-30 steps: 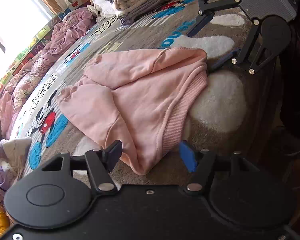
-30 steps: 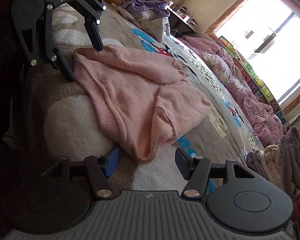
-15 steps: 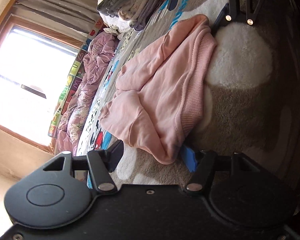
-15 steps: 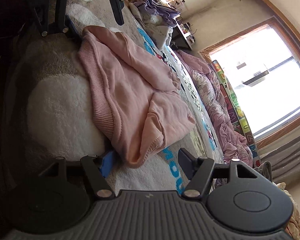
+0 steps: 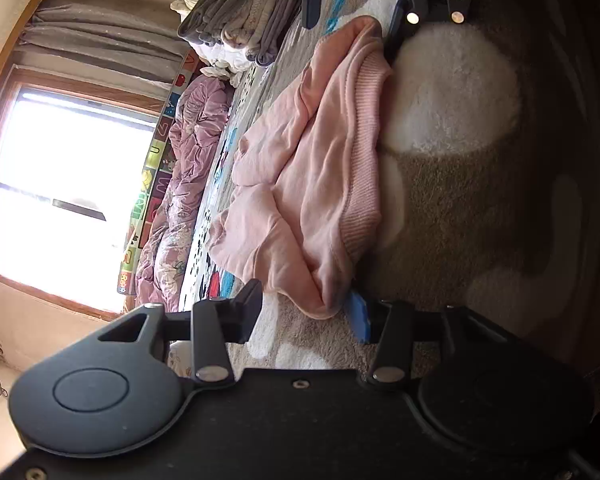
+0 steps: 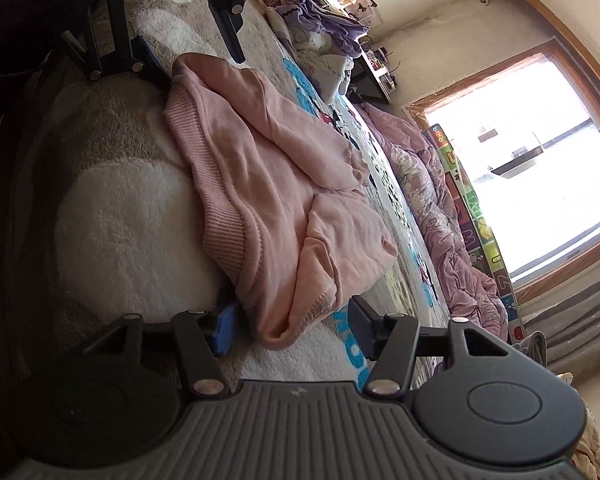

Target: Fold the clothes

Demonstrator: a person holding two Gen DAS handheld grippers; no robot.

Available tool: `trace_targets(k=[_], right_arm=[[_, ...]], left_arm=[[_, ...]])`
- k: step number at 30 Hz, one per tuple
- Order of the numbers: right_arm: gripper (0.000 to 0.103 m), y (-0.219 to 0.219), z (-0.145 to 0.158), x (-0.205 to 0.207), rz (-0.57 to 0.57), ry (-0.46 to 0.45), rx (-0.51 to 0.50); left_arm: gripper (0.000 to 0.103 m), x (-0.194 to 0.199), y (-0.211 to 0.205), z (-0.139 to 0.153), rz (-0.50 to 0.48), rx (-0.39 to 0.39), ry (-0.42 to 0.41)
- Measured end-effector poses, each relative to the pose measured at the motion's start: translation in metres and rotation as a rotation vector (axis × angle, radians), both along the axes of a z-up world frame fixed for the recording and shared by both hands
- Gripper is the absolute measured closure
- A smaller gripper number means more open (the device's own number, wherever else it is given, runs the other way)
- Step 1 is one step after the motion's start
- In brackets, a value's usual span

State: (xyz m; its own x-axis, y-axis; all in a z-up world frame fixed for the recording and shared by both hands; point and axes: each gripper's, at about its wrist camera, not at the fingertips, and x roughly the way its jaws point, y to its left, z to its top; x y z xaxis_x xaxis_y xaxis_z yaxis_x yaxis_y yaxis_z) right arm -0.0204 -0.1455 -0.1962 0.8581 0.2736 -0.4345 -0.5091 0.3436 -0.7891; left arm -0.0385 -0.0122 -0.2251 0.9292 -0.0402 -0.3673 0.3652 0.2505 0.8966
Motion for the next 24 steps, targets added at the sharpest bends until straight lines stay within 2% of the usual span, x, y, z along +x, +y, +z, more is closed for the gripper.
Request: trace_targets(k=[3,5,9,10,11,13,15,20,24], right_arm=[[0.046,-0.002,-0.002,-0.004,0.004,-0.012,0.002],[0.050,-0.003,-0.003,-0.007,0.006,-0.020,0.003],[0.068,-0.007,-0.005,-0.014,0.017,-0.030,0.012],[0.069,-0.008,-0.005,-0.015,0.021,-0.024,0.016],[0.071,-0.010,-0.004,-0.016,0.025,-0.018,0.021],[0.085,-0.011,-0.002,-0.016,0.030,-0.001,0.031],[0.089,-0.011,0.007,-0.014,0.034,0.025,0.044],[0.091,-0.014,0.043,-0.022,0.040,0.060,0.105],[0.092,-0.021,0.076,-0.041,0.060,0.084,0.135]], left_arm=[[0.059,0.000,-0.001,-0.003,-0.007,0.002,-0.010],[0.063,0.001,-0.002,-0.004,-0.011,0.007,-0.012],[0.068,-0.002,0.001,0.002,-0.004,-0.028,-0.043],[0.070,-0.003,0.001,0.004,-0.001,-0.039,-0.050],[0.074,-0.001,0.000,0.004,-0.003,-0.037,-0.046],[0.085,0.002,0.000,0.003,-0.010,-0.046,-0.030],[0.088,0.004,0.001,0.004,-0.014,-0.052,-0.014],[0.091,-0.007,0.003,0.032,-0.015,-0.110,0.021],[0.091,-0.018,0.014,0.077,-0.007,-0.241,0.088]])
